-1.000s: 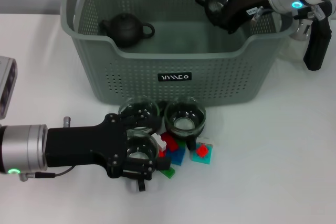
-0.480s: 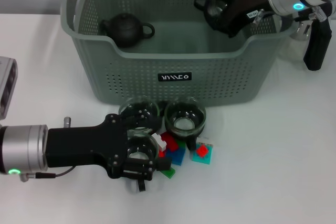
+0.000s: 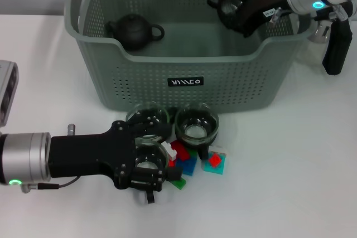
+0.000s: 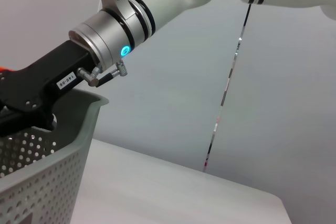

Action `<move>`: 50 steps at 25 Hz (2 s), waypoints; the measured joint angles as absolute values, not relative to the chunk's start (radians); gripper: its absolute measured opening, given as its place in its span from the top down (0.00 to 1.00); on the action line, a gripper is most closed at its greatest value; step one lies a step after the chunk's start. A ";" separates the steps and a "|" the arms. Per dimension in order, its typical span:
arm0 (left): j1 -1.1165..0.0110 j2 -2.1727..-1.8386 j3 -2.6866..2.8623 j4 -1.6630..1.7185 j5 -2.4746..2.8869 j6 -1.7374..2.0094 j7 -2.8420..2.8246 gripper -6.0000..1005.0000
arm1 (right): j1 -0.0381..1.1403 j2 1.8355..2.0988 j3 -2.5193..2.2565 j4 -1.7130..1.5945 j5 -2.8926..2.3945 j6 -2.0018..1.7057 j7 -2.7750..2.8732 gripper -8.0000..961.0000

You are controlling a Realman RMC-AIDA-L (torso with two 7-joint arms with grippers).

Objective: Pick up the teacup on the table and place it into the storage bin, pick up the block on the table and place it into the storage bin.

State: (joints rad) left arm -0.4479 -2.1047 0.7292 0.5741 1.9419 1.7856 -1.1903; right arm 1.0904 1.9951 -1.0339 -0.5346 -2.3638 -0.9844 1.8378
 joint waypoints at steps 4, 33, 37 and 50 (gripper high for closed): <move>-0.447 -2.105 0.729 0.574 1.942 1.786 -1.190 0.10 | 1.089 1.996 -1.033 -0.547 -2.363 -0.991 1.838 0.92; -0.443 -2.101 0.722 0.576 1.945 1.785 -1.190 0.11 | 0.872 2.033 -0.991 -1.072 -2.163 -1.359 1.965 0.32; -0.443 -2.102 0.722 0.577 1.965 1.786 -1.190 0.11 | 0.811 2.015 -0.947 -1.148 -2.036 -1.540 1.965 0.32; -0.441 -2.102 0.723 0.577 1.994 1.789 -1.197 0.11 | 0.756 2.009 -0.911 -1.220 -2.051 -1.960 1.973 0.33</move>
